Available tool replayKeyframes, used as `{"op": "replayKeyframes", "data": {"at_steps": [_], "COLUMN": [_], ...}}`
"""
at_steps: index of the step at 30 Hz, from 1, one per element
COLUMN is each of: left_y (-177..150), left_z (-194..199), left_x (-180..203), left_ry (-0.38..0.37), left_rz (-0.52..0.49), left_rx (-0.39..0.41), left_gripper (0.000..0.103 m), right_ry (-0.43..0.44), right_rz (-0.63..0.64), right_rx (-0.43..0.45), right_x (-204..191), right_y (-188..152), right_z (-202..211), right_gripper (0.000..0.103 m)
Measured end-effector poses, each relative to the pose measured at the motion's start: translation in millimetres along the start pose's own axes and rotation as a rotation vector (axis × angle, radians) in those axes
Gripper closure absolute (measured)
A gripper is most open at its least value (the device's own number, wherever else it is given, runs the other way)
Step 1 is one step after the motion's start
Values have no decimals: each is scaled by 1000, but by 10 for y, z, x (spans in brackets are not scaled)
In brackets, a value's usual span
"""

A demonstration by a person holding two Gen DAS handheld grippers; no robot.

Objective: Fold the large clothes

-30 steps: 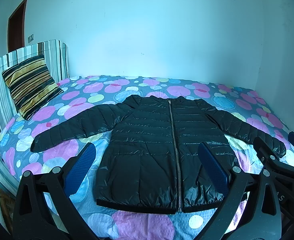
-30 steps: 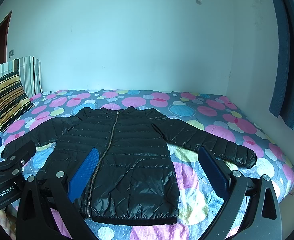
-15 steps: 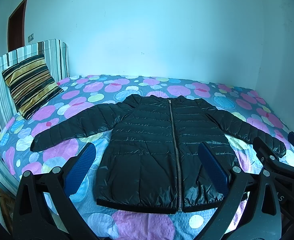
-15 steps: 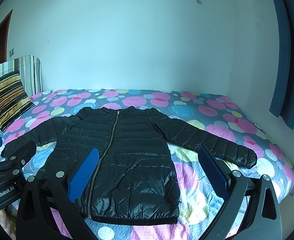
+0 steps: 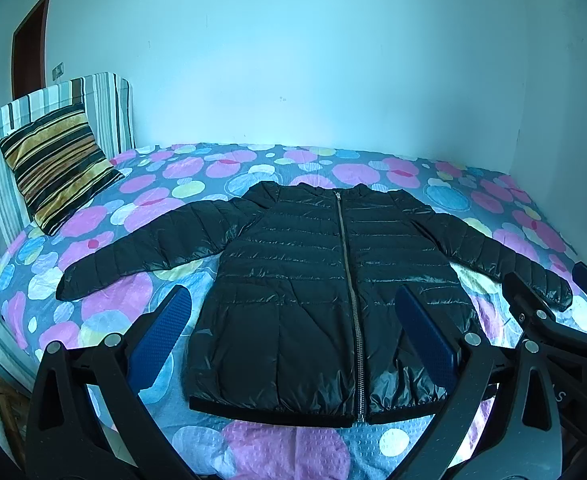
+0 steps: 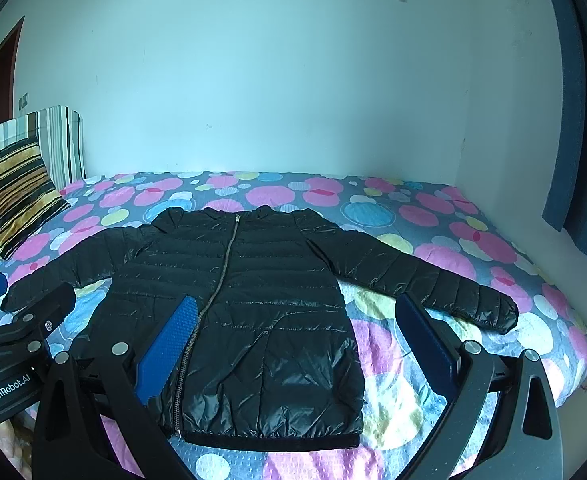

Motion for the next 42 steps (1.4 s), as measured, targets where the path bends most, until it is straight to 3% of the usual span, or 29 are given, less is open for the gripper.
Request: {"op": "replayKeyframes", "data": {"at_steps": [7,13,18,23,27,31,33,42], "left_y": [36,82,61,-28,-144,-243,-304,-318], "left_z": [-248,-674,-1184,-1657,-1897,-2074,-2157,-2259], "left_x": [-126,-583,-1308,-2141,-2691,-2951,-3021,-3051], "left_ry": [23,133,312,573,695,755,769,775], "left_rz": [20,91,179,228,308,332,339,337], "left_rx": [-44,-105,-181,-272,-341,-386,-417,-436], "left_gripper": [2,2,2,2,2,2,2,2], "right_ry": [3,-27,-139,-294,-410,-507,-514,-388], "right_rz": [-15,-75,-167,-284,-401,-510,-550,-670], "right_rx": [-40,-95,-140,-181,-227,-273,-296,-392], "right_x": [60,319,857,1606,2335,3056,3281,3700], "right_y": [-11,-13,30,66,13,-110,-178,-390], "right_z": [-221,-591,-1019,-1328,-1518,-1671,-1752,-2237], "right_gripper": [5,5,5,5,5,5,5,5]}}
Point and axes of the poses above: each gripper's, at about its wrist camera, not at the fingertips, and z roughly against the way its jaws point, x to its right, y to its top, the point moved 8 cm from there along -z, roughly the way its jaws point, and after that the axes turned 14 degrees about -x, right-handed, at the moved point
